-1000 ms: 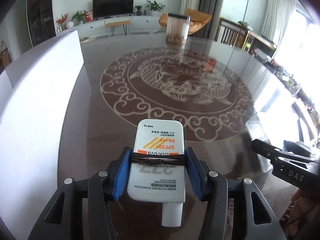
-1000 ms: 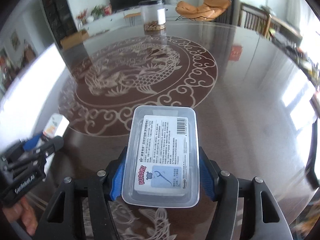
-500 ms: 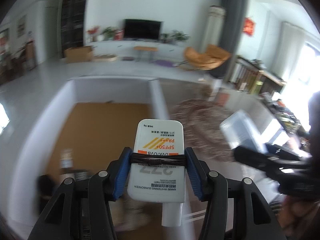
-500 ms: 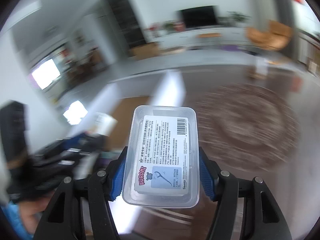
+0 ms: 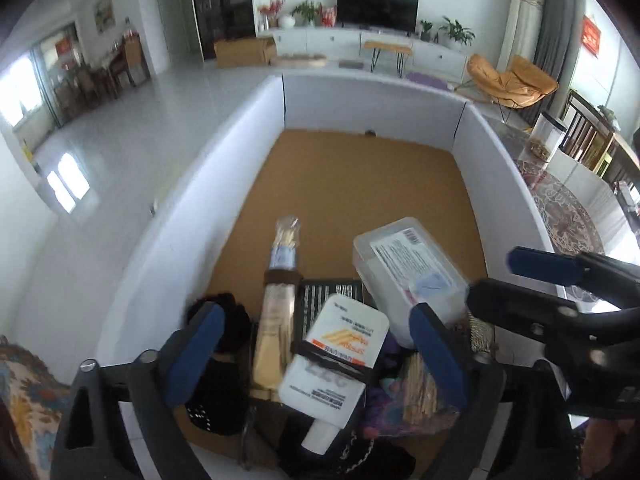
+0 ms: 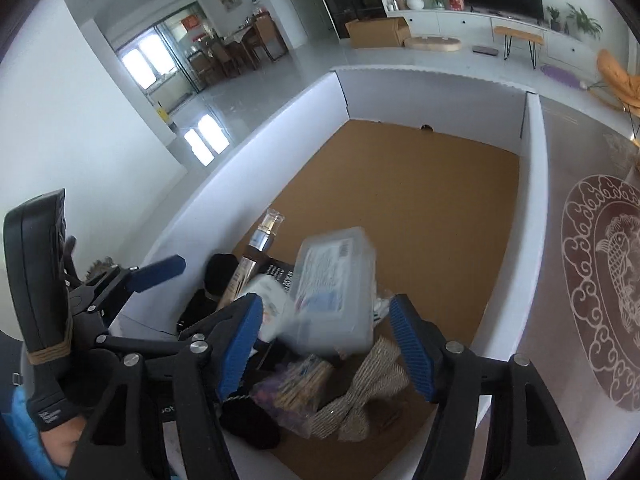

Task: Organize objects

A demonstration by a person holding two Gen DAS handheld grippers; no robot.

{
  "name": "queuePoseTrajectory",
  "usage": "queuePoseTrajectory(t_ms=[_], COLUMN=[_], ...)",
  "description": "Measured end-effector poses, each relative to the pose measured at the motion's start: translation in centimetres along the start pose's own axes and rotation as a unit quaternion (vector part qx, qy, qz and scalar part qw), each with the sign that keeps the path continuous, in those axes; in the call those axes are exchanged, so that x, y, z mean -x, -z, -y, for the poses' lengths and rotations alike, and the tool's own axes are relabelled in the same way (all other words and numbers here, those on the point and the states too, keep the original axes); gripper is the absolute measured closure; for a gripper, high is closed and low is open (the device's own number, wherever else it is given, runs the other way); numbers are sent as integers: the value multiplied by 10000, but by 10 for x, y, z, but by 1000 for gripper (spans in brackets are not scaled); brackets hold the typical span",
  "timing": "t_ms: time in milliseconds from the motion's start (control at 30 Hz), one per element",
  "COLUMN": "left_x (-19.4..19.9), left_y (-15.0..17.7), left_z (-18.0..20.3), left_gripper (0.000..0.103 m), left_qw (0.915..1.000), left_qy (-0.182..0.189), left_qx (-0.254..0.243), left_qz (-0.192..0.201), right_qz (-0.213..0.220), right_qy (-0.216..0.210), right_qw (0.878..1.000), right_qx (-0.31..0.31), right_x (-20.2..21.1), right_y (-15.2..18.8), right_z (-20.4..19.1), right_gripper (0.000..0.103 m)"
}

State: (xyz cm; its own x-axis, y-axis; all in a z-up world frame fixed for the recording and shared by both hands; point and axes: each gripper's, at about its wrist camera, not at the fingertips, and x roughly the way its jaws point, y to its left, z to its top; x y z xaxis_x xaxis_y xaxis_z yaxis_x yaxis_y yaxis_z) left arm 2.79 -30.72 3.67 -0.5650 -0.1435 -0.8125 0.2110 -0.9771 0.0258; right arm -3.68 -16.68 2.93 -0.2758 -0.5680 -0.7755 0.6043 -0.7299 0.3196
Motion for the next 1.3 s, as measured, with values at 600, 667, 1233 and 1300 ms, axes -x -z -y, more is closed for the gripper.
queuePoseTrajectory(t_ms=[600,667,1233,1300], left_x=[49,54,65,68], left_y=[-2,0,-1,-1], left_z=[4,2,3,4], left_gripper=[5,5,5,5], left_qw=[9916,9911,9890,9881], left_qy=[-818,-830,-1128,-1184], left_qx=[998,1043,922,917], left_qz=[-108,-17,266,339], right_qz=[33,-12,-54,-48], right_qy=[850,884,854,839], right_qw=[9950,9944,9946,9947], right_qx=[531,575,583,599], right_x=[69,66,59,60], right_y=[5,7,14,14], right_z=[-7,-11,-14,-15], right_gripper=[12,12,12,12])
